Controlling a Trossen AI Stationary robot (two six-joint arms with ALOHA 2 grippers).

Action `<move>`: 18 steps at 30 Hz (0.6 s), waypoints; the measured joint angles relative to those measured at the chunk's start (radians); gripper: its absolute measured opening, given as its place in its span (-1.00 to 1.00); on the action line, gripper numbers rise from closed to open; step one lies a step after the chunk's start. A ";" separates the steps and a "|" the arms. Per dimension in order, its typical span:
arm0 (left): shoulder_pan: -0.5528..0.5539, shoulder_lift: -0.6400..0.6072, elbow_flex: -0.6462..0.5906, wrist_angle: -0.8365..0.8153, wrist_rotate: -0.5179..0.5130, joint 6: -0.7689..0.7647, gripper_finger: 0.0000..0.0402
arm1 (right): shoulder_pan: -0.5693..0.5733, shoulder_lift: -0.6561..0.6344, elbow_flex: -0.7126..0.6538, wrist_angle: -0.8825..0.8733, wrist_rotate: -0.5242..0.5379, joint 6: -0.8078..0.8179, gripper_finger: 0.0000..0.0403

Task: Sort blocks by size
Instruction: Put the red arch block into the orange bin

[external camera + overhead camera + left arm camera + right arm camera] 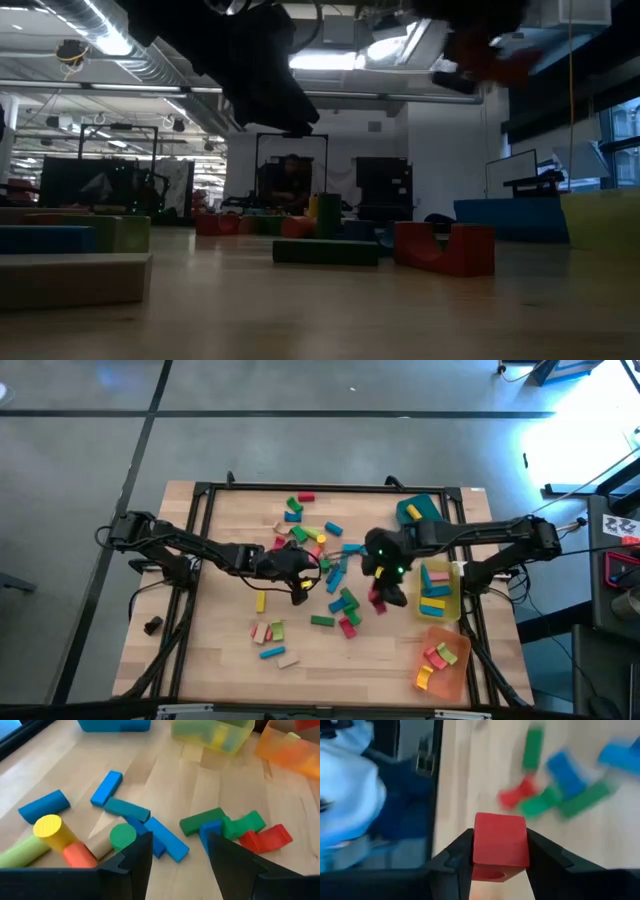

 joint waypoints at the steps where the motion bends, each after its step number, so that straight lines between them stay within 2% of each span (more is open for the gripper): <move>1: 0.000 0.000 0.000 0.002 0.000 0.000 -0.14 | 0.019 0.000 0.000 -0.039 -0.005 0.024 -0.28; 5: 0.000 0.000 0.000 0.003 0.000 0.001 -0.13 | 0.124 0.000 0.000 -0.182 0.012 0.111 -0.28; 10: 0.000 0.000 0.000 0.004 0.000 0.001 -0.13 | 0.310 0.000 0.000 -0.237 0.053 0.267 -0.28; 18: 0.000 0.000 0.000 0.004 0.000 0.000 -0.13 | 0.622 0.001 0.000 -0.281 0.287 0.545 -0.28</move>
